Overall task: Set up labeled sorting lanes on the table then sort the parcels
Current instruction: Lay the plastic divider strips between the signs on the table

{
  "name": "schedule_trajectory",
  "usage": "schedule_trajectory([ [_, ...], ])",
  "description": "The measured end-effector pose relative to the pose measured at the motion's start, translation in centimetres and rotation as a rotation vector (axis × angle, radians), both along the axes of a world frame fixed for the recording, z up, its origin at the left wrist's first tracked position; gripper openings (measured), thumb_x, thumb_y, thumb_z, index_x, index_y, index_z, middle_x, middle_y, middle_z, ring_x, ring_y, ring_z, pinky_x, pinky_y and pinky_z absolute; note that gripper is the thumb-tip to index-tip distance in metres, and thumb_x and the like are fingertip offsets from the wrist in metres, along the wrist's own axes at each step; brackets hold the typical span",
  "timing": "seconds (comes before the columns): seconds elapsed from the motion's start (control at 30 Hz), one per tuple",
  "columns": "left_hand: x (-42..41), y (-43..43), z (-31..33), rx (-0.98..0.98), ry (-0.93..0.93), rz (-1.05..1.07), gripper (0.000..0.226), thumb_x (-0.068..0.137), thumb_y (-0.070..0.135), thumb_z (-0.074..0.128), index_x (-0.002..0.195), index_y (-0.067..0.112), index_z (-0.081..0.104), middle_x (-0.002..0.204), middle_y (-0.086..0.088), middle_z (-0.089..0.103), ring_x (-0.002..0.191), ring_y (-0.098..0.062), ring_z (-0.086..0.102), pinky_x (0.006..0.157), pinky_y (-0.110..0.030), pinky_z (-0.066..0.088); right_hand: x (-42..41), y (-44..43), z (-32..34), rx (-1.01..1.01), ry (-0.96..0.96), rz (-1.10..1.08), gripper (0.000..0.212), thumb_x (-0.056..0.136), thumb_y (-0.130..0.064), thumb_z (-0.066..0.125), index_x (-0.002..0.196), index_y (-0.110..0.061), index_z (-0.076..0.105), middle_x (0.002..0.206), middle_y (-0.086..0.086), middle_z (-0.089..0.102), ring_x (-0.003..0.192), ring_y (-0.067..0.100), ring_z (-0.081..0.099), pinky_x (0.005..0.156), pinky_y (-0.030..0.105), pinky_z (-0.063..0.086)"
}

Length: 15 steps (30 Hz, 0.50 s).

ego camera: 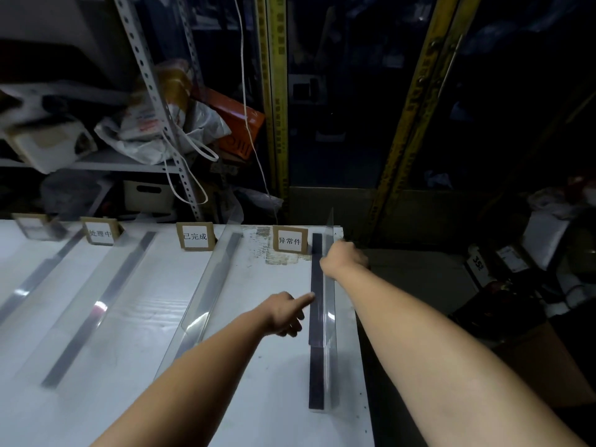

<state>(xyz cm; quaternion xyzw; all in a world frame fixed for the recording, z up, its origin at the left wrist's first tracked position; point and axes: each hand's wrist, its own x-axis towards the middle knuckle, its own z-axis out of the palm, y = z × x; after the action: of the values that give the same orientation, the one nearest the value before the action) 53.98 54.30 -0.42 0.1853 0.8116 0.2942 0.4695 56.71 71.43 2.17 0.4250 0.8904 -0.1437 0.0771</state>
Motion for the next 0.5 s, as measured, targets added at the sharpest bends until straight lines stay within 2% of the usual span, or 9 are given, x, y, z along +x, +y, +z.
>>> schedule_trajectory([
  [0.13,-1.9,-0.4,1.9,0.148,0.067,0.158,0.064,0.100,0.057,0.041,0.102,0.000,0.070,0.089,-0.016,0.076,0.086,-0.032,0.074,0.073,-0.035,0.053,-0.2,-0.3,2.6,0.058,-0.001,0.002,0.039,0.099,-0.034,0.060,0.130,-0.012,0.055,0.102,0.009,0.062,0.086,0.023,0.065,0.075,0.036,0.059],
  [0.27,-3.1,-1.1,5.1,0.281,0.140,0.285,0.056,0.104,0.050,0.036,0.105,0.005,0.068,0.096,-0.014,0.074,0.089,-0.029,0.071,0.074,-0.035,0.049,-1.2,-1.1,6.3,0.204,0.012,0.048,0.052,0.099,-0.035,0.061,0.144,-0.014,0.046,0.099,0.011,0.060,0.082,0.022,0.063,0.069,0.033,0.055],
  [0.33,-3.7,-2.1,6.5,0.338,0.173,0.326,0.053,0.105,0.047,0.035,0.106,0.006,0.068,0.098,-0.014,0.073,0.087,-0.026,0.069,0.072,-0.033,0.046,-2.3,-1.9,8.2,0.224,0.059,0.085,0.047,0.100,-0.036,0.058,0.141,-0.015,0.047,0.101,0.010,0.061,0.083,0.022,0.062,0.066,0.033,0.052],
  [0.43,-4.8,-4.6,8.3,0.435,0.193,0.432,0.049,0.106,0.042,0.037,0.106,0.003,0.067,0.092,-0.011,0.071,0.078,-0.021,0.063,0.067,-0.031,0.041,-4.8,-4.7,10.5,0.140,0.167,0.185,0.038,0.102,-0.035,0.050,0.136,-0.017,0.050,0.117,0.012,0.064,0.099,0.028,0.064,0.076,0.038,0.053],
  [0.5,-5.6,-7.2,9.4,0.498,0.223,0.532,0.039,0.105,0.033,0.042,0.101,0.004,0.066,0.086,-0.010,0.066,0.070,-0.018,0.059,0.058,-0.024,0.042,-6.8,-8.1,11.3,0.010,0.244,0.292,0.035,0.102,-0.037,0.049,0.131,-0.020,0.054,0.125,0.011,0.062,0.110,0.031,0.062,0.085,0.040,0.053],
])
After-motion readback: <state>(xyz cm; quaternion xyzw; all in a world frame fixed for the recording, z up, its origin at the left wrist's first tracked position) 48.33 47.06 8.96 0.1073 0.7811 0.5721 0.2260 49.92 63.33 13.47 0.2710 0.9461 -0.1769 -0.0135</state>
